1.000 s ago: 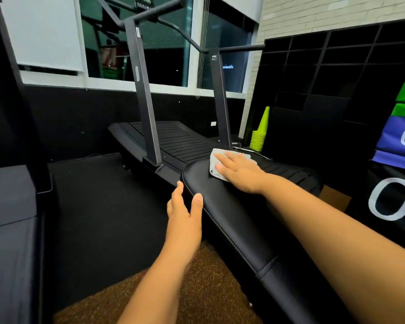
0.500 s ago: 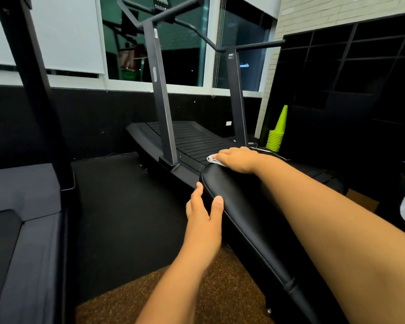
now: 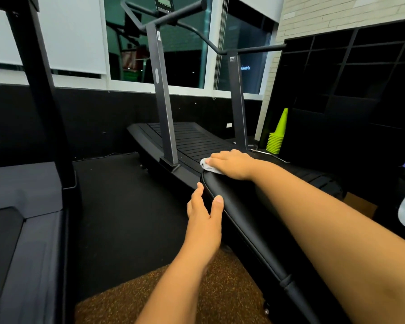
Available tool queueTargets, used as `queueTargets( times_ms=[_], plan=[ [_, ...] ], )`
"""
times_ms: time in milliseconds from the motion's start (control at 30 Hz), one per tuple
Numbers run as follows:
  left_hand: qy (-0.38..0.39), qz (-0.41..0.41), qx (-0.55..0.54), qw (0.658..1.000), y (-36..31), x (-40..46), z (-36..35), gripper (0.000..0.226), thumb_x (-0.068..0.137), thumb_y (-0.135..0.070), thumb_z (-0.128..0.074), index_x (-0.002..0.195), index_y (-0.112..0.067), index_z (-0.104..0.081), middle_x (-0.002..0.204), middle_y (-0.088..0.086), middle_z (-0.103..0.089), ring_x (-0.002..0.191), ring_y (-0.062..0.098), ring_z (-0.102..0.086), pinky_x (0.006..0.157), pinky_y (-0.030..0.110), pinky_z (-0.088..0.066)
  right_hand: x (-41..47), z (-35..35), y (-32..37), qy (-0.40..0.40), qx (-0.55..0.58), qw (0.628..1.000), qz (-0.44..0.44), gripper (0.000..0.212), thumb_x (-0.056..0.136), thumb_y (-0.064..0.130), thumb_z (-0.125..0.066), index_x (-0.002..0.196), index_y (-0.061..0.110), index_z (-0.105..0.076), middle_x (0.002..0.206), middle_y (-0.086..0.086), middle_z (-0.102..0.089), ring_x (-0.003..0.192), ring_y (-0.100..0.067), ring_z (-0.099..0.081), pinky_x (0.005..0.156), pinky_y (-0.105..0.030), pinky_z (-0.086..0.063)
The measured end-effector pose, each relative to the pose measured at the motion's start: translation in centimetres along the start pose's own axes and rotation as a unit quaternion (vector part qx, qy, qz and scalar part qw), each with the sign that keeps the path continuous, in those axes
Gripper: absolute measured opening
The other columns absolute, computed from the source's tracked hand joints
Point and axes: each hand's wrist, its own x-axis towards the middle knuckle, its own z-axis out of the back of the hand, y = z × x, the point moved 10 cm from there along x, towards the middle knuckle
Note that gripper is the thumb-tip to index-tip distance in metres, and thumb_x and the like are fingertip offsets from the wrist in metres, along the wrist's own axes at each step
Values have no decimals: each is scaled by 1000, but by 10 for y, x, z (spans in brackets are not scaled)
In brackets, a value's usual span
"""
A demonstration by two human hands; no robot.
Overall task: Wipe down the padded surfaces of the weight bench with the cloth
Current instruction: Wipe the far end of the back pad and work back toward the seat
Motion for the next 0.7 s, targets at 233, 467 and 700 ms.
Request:
queueTargets(
  times_ms=[233,467,700],
  plan=[
    [5,-3,2,1000,1,2,0,59,102,-39,-42,153,-33,-14,158,-10,-13,119,-5,-22,99,18,-23,7,6,-34,-5,31,999,-27,56,94,68,-21,140,44,-43,152,6,-39,142,-28,-30,115,-53,-21],
    [1,-10,-7,1000,2,2,0,58,102,-38,-42,153,-33,-15,157,-11,-13,117,-8,-22,95,15,-22,3,-1,-7,-19,35,998,57,37,94,65,-18,107,56,-52,115,8,-56,123,-31,-42,107,-53,-29],
    [-3,-8,-15,1000,3,2,-1,58,102,-39,-42,152,-35,-15,157,-11,-13,117,-6,-23,95,17,-23,4,-1,-42,-2,26,1000,0,67,84,70,-1,143,50,-29,147,3,-41,134,-29,-36,113,-51,-24]
  ],
)
